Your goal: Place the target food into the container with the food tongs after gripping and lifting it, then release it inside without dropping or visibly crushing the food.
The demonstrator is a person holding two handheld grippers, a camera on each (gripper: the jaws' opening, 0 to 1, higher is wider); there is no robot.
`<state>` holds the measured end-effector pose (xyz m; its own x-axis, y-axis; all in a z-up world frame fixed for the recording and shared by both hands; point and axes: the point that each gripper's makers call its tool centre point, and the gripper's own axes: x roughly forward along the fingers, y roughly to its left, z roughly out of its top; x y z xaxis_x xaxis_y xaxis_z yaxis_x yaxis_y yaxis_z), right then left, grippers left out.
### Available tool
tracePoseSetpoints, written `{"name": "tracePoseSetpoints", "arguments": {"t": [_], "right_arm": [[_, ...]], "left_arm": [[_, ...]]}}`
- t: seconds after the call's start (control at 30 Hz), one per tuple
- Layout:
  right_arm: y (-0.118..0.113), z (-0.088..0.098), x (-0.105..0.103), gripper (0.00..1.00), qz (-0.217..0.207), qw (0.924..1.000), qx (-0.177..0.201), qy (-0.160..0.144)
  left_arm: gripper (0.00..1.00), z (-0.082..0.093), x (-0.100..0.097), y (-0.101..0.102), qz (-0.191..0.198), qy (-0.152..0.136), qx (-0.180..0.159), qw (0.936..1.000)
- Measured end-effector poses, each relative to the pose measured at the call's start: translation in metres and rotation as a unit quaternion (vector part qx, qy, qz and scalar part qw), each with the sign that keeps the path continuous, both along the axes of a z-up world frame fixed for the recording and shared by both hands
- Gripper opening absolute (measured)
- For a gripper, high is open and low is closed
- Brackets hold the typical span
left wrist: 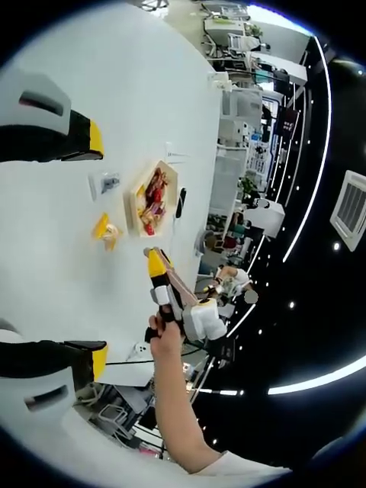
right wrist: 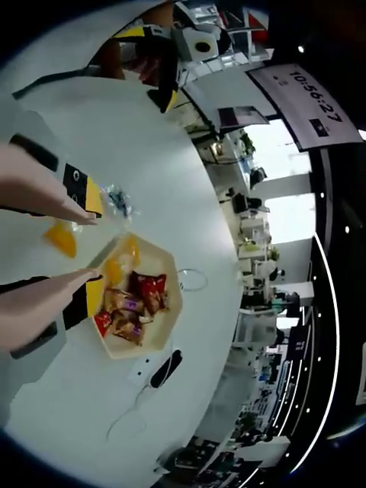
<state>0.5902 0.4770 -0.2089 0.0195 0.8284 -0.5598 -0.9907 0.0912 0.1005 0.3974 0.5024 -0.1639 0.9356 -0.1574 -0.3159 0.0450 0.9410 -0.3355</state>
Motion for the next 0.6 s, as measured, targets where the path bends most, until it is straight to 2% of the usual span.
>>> {"name": "tracePoseSetpoints", "arguments": {"t": [0.47, 0.6], "right_arm": [[-0.004, -0.012, -0.014, 0.29, 0.025, 0.9996, -0.010, 0.011], [-0.004, -0.018, -0.017, 0.29, 0.048, 0.9987, -0.018, -0.001]], "left_arm": [[0.98, -0.003, 0.000, 0.000, -0.002, 0.005, 0.000, 1.0000], [0.98, -0.004, -0.001, 0.001, 0.000, 0.008, 0.000, 1.0000]]}}
